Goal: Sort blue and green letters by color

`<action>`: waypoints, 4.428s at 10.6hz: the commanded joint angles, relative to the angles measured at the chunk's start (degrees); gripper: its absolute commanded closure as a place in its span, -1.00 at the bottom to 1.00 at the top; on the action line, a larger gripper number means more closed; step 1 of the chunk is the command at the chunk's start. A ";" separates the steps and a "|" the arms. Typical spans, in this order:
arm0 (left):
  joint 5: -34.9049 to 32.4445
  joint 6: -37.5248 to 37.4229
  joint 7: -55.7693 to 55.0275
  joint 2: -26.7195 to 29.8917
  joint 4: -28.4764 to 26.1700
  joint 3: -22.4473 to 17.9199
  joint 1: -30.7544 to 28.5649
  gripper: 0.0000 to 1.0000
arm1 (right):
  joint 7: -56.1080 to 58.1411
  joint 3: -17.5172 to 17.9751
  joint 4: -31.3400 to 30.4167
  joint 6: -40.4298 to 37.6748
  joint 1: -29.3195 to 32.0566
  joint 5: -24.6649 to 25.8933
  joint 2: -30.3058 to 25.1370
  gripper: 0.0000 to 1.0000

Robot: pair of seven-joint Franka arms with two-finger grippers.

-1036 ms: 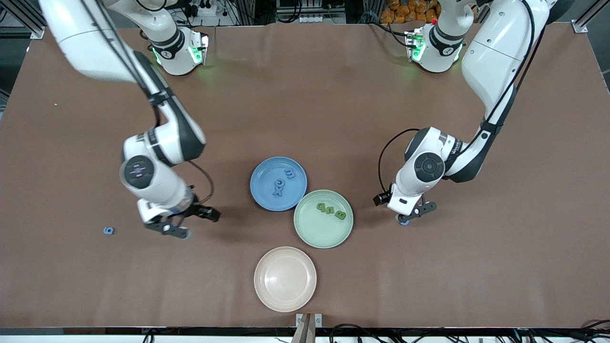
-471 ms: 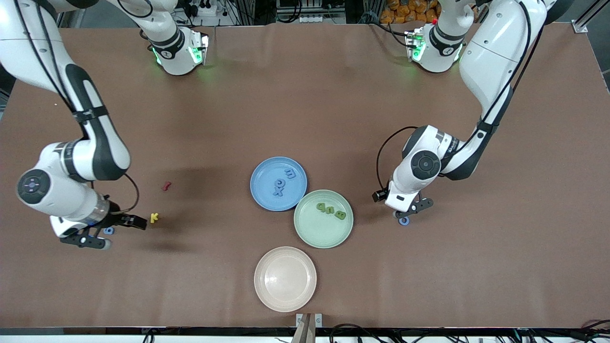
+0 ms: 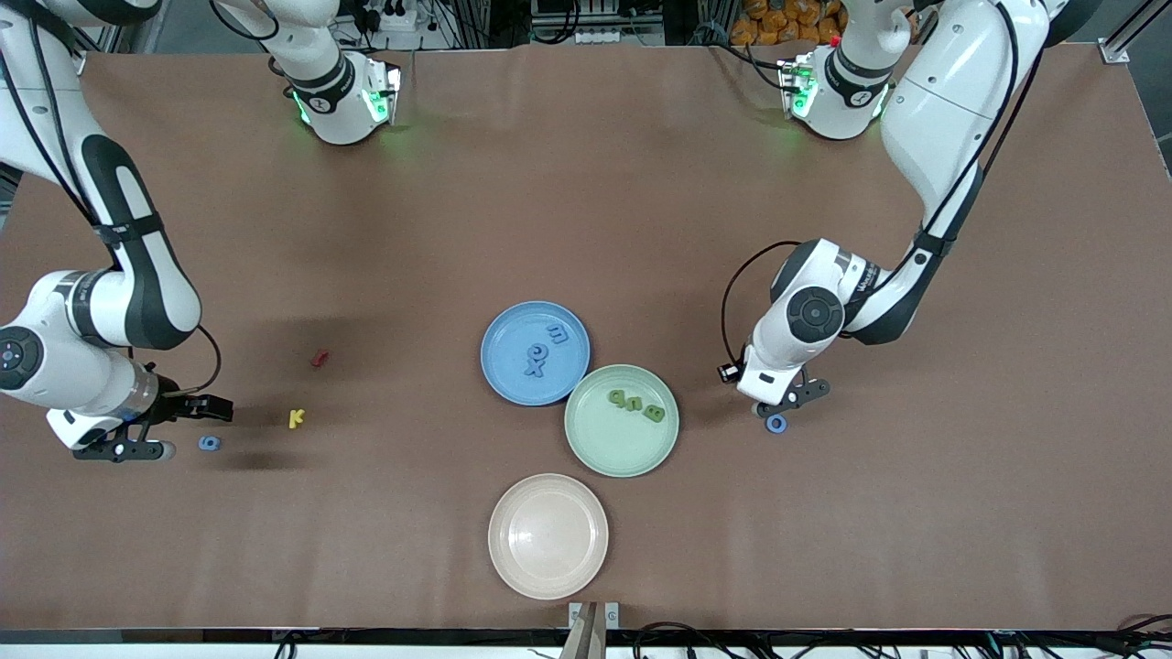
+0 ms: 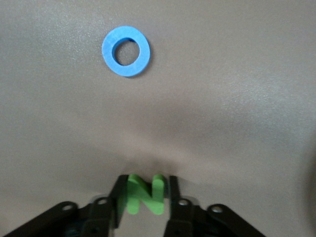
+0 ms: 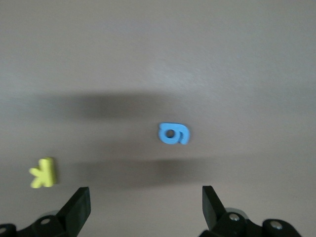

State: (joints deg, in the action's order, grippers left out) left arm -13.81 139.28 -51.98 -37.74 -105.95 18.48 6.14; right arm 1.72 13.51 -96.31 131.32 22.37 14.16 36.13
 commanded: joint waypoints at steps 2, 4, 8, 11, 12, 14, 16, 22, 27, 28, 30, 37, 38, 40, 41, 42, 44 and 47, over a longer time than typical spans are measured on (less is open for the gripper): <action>-0.17 0.29 -1.55 1.61 -0.22 -0.02 0.88 1.00 | 0.74 1.17 0.07 5.51 2.68 3.15 3.32 -1.00; -0.08 0.29 -3.72 1.62 4.76 -0.02 4.73 1.00 | 0.56 1.17 0.15 8.41 3.29 3.15 5.44 -1.00; 0.36 0.46 -7.96 -4.51 17.42 -0.11 11.86 1.00 | 0.21 1.08 1.73 11.85 3.21 3.24 8.34 -1.00; -0.17 2.39 -10.34 -10.16 24.39 -1.51 15.92 -0.95 | 0.56 1.08 2.00 14.22 3.56 3.33 9.40 -0.74; -0.60 2.40 -9.90 -9.72 24.39 -1.60 15.66 -1.00 | 0.91 0.91 1.91 14.66 3.64 3.42 9.57 -0.34; -1.05 1.88 -6.40 -6.14 24.39 -4.57 14.95 -1.00 | 1.44 0.99 1.91 14.67 4.43 3.77 9.66 0.63; -0.78 -1.27 0.97 -0.35 24.04 -6.09 10.49 -1.00 | 1.44 0.99 1.91 15.19 4.61 3.59 9.66 0.84; 0.53 -28.76 16.02 16.79 24.04 -5.91 2.04 -1.00 | -7.84 1.43 1.47 8.12 0.15 2.63 4.24 0.96; 8.61 -40.65 29.74 27.88 23.95 -9.94 -1.83 -1.00 | -23.06 1.26 -0.98 -0.89 -16.36 -2.52 -3.33 0.96; 10.10 -42.58 31.31 28.85 24.04 -10.04 -3.40 -1.00 | -23.17 1.17 -1.86 -0.63 -19.79 -6.13 -4.13 0.96; 11.60 -44.27 33.08 30.88 23.86 -12.13 -4.30 -1.00 | -28.32 -0.14 -1.87 -0.63 -28.92 -8.09 -4.22 0.96; 14.86 -47.78 35.89 33.87 22.28 -16.46 -2.63 -1.00 | -29.85 -7.00 -0.90 5.96 -53.47 -10.29 -1.68 -0.42; 14.77 -48.31 35.98 34.05 22.28 -16.37 -2.63 -1.00 | -29.59 -7.53 -0.12 5.79 -53.31 -10.38 -1.67 -0.99; 14.60 -48.75 36.60 33.96 22.11 -13.05 -3.76 -1.00 | -29.15 -7.62 1.47 5.18 -51.47 -10.56 -1.94 -1.00; 14.25 -48.93 36.60 33.87 22.11 -12.59 -3.94 -1.00 | -29.06 -7.53 1.47 4.74 -49.38 -10.91 -2.63 -1.00; 13.72 -49.71 36.60 33.87 22.02 -12.50 -3.86 -1.00 | -28.45 -7.10 1.56 1.52 -45.70 -10.82 -3.68 -1.00; 13.28 -50.86 38.78 33.87 22.02 -12.50 -3.95 -1.00 | -24.42 -6.74 3.49 -2.28 -38.67 -10.91 -4.48 -1.00; 11.45 -52.00 39.50 33.96 22.02 -12.41 -3.95 -1.00 | -14.24 -7.27 4.20 -3.70 -27.77 -10.47 -4.57 -1.00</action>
State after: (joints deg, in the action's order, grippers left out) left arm -0.19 88.38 -14.22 -5.18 -82.82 5.51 2.71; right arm -19.43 5.52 -91.96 128.83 -12.11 4.69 32.33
